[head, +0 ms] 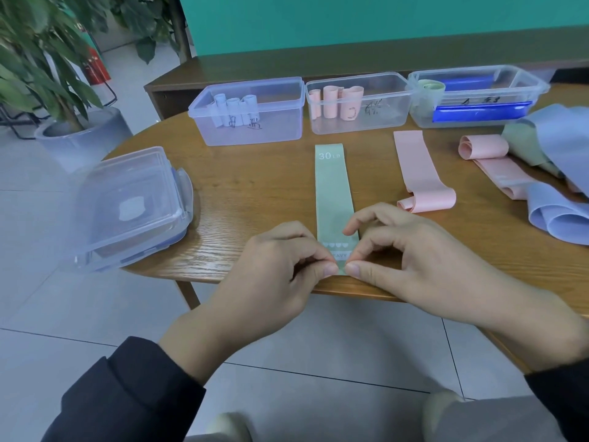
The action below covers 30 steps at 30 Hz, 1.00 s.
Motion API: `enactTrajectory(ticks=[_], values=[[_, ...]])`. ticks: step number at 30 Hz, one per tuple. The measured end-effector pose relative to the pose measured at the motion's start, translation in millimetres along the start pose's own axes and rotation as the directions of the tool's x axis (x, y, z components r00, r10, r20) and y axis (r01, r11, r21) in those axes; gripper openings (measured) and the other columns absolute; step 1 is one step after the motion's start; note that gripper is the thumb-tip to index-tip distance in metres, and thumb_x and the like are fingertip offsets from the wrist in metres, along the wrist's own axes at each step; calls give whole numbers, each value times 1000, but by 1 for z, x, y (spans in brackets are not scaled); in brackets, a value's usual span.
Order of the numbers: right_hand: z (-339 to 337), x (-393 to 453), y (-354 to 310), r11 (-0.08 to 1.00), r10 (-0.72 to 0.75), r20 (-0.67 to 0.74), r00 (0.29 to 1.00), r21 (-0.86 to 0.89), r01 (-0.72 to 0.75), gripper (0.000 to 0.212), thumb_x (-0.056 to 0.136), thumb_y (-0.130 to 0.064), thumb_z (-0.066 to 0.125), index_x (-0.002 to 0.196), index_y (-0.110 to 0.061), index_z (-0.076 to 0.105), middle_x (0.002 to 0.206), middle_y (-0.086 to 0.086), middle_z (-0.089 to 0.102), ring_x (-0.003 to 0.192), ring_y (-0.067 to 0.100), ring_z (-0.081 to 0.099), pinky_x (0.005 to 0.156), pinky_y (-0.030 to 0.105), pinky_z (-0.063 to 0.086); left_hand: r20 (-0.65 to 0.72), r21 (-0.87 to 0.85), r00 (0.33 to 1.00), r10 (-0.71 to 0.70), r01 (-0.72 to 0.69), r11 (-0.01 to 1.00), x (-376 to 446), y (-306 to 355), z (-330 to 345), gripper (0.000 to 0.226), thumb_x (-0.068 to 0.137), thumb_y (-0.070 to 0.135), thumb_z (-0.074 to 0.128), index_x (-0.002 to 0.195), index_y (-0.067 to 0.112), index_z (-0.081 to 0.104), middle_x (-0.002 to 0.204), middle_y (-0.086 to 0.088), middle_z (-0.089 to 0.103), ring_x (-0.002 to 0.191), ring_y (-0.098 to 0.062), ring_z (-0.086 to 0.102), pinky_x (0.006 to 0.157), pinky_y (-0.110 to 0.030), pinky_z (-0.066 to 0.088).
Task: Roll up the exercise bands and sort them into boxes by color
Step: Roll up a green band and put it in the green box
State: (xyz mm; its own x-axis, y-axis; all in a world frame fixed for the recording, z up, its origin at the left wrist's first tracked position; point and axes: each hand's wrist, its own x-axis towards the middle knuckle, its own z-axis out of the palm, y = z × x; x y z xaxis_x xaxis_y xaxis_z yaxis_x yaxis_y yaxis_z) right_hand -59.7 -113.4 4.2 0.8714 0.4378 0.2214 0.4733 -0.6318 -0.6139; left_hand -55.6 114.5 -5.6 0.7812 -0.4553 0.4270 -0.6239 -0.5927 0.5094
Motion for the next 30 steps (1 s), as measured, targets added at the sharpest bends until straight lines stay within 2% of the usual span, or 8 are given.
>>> enactTrajectory(ticks=[4, 8, 10, 12, 14, 22, 27, 30], values=[[1, 2, -2, 999, 50, -24, 998, -7, -50, 10, 86, -37, 74, 82, -34, 65, 119, -24, 51, 102, -3, 53, 83, 9, 39, -84, 10, 996, 4, -3, 1000, 1, 0, 5, 4, 89, 18, 78, 86, 21, 78, 85, 15, 62, 79, 6, 56, 73, -3, 36], [2, 4, -4, 998, 57, -48, 997, 7, -57, 13, 87, -33, 72, 84, -37, 60, 114, -18, 54, 100, -2, 51, 80, 7, 38, -143, 35, 989, 44, -40, 999, -1, 0, 13, 6, 90, 11, 75, 89, 17, 74, 83, 25, 50, 81, 10, 50, 73, -3, 34], [3, 5, -3, 998, 69, -46, 997, 1, -69, 11, 88, -34, 70, 86, -37, 60, 113, -16, 55, 101, -1, 51, 79, 9, 37, -143, 76, 984, 110, -100, 992, -2, -1, 16, 7, 94, 11, 68, 92, 16, 73, 88, 17, 58, 85, 4, 51, 75, -7, 37], [4, 5, -1, 996, 84, -43, 996, -14, -85, 10, 89, -34, 69, 88, -37, 60, 112, -15, 56, 102, 0, 51, 79, 11, 38, -134, 137, 973, 189, -171, 976, -4, -2, 19, 10, 96, 9, 64, 95, 12, 73, 92, 5, 64, 86, -12, 56, 77, -16, 43], [6, 5, -1, 995, 96, -49, 994, -29, -97, 9, 90, -34, 68, 88, -37, 59, 111, -14, 56, 103, 0, 51, 79, 12, 37, -122, 192, 963, 239, -214, 958, -6, -4, 19, 12, 98, 8, 61, 99, 10, 74, 95, -1, 65, 86, -19, 56, 80, -16, 43], [11, 1, -4, 993, 103, -123, 987, -42, -109, 9, 93, -32, 67, 90, -36, 59, 106, -14, 57, 101, 2, 55, 83, 19, 44, -100, 251, 962, 255, -223, 942, -18, -2, 24, 23, 101, 11, 57, 117, 3, 72, 112, -7, 65, 101, -23, 56, 93, -29, 46], [19, 5, -7, 979, 135, -221, 966, -122, -164, 7, 97, -26, 63, 91, -26, 59, 96, -10, 56, 88, 4, 54, 73, 9, 38, -32, 360, 979, 201, -176, 916, -24, 2, 26, 39, 106, 27, 47, 132, 4, 64, 134, -3, 59, 118, -24, 54, 93, -43, 48], [22, 9, -8, 969, 146, -275, 950, -153, -193, 5, 97, -24, 63, 93, -23, 60, 93, -10, 56, 83, 4, 54, 68, 7, 38, -3, 455, 988, 152, -134, 880, -21, 5, 24, 48, 108, 39, 37, 134, 8, 63, 142, 0, 58, 124, -22, 52, 94, -42, 45]])
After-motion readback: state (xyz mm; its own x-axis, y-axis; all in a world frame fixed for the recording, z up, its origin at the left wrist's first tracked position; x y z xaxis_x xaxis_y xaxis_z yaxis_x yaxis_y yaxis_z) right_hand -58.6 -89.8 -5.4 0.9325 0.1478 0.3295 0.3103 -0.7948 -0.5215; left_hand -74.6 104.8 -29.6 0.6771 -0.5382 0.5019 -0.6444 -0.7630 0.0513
